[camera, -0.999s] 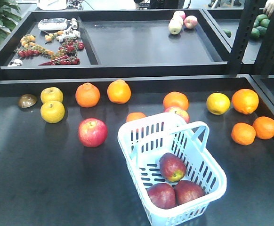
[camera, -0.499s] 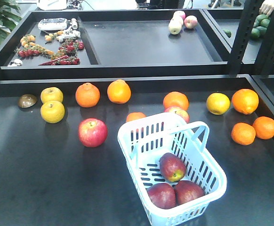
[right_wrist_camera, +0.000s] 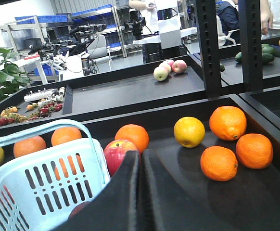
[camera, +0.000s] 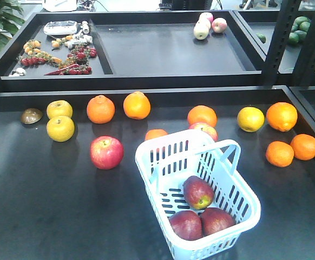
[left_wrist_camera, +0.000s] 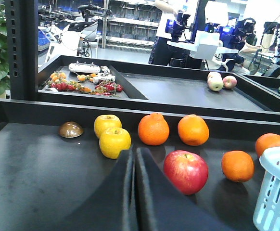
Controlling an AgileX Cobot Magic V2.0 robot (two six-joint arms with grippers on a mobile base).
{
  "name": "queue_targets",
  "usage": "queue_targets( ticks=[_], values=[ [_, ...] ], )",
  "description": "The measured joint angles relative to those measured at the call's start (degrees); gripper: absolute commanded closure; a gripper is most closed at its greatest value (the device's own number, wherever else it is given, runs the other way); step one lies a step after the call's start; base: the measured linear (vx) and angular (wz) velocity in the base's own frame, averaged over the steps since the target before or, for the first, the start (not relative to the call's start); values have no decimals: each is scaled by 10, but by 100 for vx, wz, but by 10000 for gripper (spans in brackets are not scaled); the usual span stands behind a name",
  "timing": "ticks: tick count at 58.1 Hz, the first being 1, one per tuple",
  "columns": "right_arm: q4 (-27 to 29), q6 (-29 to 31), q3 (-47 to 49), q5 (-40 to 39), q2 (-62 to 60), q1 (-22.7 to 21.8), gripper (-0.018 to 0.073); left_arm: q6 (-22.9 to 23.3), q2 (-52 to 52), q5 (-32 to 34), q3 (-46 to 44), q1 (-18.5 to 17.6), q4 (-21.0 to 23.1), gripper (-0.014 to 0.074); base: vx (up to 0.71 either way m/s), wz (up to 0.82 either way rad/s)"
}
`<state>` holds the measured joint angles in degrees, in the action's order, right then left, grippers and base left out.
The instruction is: Pick three apples into basket with both arms
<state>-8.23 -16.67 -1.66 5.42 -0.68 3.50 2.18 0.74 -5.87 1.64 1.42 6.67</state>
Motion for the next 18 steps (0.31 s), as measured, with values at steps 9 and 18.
queue_targets(
  ticks=[9, 18],
  values=[
    [0, 0, 0, 0, 0, 0, 551, 0, 0, 0, 0, 0, 0, 603, 0, 0],
    [0, 0, 0, 0, 0, 0, 551, 0, 0, 0, 0, 0, 0, 603, 0, 0]
  ],
)
